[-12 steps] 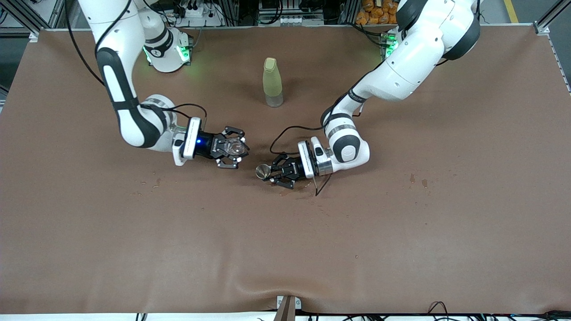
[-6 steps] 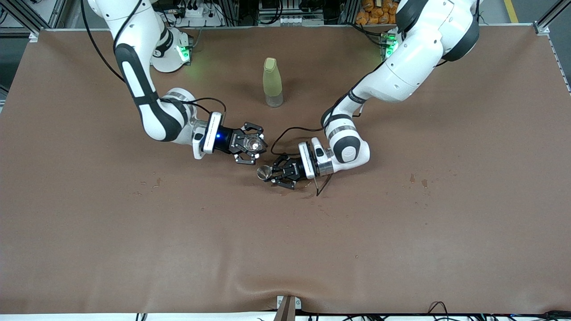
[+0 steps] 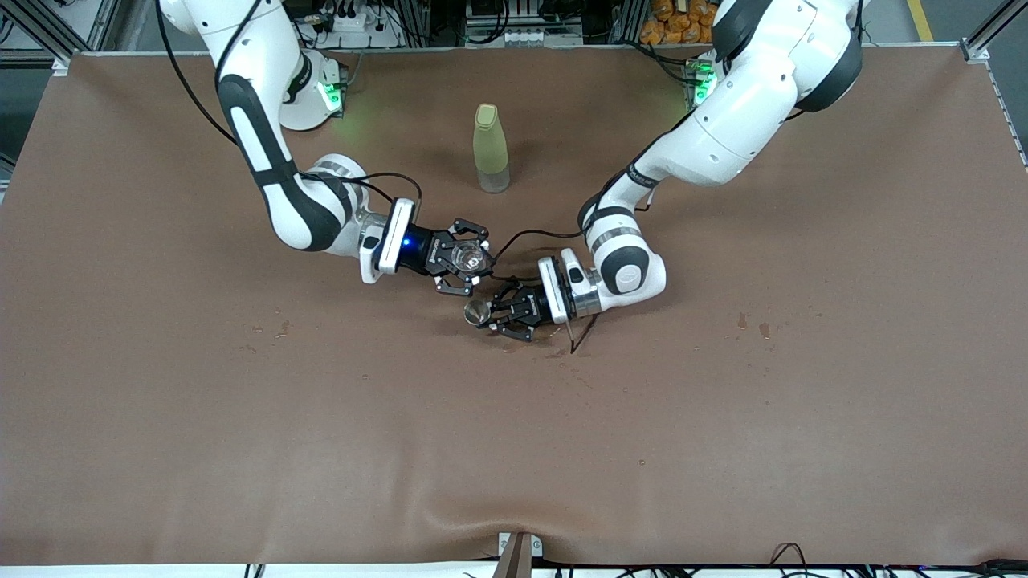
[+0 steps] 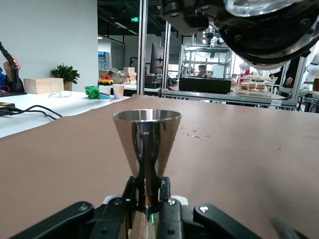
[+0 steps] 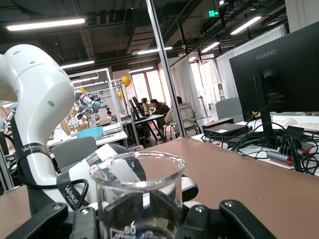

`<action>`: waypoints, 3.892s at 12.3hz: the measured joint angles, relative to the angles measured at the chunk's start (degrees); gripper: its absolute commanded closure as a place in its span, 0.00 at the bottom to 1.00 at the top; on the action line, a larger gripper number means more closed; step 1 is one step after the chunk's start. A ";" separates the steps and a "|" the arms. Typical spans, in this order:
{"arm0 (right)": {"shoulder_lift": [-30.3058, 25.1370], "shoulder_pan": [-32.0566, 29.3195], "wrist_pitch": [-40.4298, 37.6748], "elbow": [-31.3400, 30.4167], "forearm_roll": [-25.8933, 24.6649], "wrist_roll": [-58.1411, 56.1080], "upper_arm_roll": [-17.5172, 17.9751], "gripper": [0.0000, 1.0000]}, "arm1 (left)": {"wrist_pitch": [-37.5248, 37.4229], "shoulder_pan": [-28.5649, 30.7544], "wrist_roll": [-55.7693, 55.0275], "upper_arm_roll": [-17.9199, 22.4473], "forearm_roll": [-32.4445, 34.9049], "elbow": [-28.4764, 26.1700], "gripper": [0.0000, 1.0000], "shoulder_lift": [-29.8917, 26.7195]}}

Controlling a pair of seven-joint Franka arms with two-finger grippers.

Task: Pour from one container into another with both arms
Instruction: 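Bring the beaker rim over the jigger mouth with the right gripper, then tilt the beaker with the right gripper to pour into the jigger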

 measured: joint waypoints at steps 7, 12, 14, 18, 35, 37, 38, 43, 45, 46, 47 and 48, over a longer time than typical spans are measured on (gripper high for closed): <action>4.08 0.38 0.19 3.96 1.06 -1.19 -0.03 1.00 | 0.00 0.19 0.01 0.05 0.00 0.22 1.00 0.00; 5.78 0.37 0.23 4.54 1.14 -2.50 -0.16 1.00 | 0.00 0.32 0.01 0.18 0.00 0.21 1.00 0.00; 6.15 0.37 0.22 4.59 1.16 -2.55 -0.15 1.00 | 0.00 0.32 0.01 0.19 0.00 0.21 1.00 0.00; 6.17 0.38 0.22 4.59 1.72 -0.05 -0.02 1.00 | 0.00 0.31 0.01 0.22 0.00 0.12 1.00 0.00; 5.74 0.62 0.54 3.73 1.80 23.06 0.39 1.00 | 0.00 0.30 0.32 0.21 0.00 -1.76 1.00 0.06; 5.50 0.72 0.67 3.56 1.80 26.61 0.45 1.00 | 0.00 0.31 0.32 0.17 0.00 -1.92 1.00 0.06; 5.33 0.79 0.67 3.40 1.80 28.03 0.46 1.00 | 0.00 0.43 0.32 0.10 0.00 -1.92 1.00 0.06; 4.27 1.17 0.84 2.18 1.80 35.22 0.52 1.00 | -0.15 2.23 0.32 -1.27 0.00 -2.28 1.00 0.05; 3.96 1.52 0.84 2.01 1.80 37.35 0.52 1.00 | -0.16 3.04 0.32 -2.21 0.00 -2.43 1.00 0.03; 3.84 1.75 0.84 1.97 1.80 38.28 0.52 1.00 | -0.16 3.26 0.32 -2.37 0.00 -2.49 1.00 0.02; 3.72 1.96 0.85 1.91 1.77 39.41 0.53 1.00 | -0.16 3.30 0.32 -2.38 0.00 -2.67 1.00 0.02; 3.62 2.12 0.85 1.84 1.76 40.57 0.54 1.00 | -0.16 3.30 0.40 -2.40 0.00 -2.93 1.00 0.02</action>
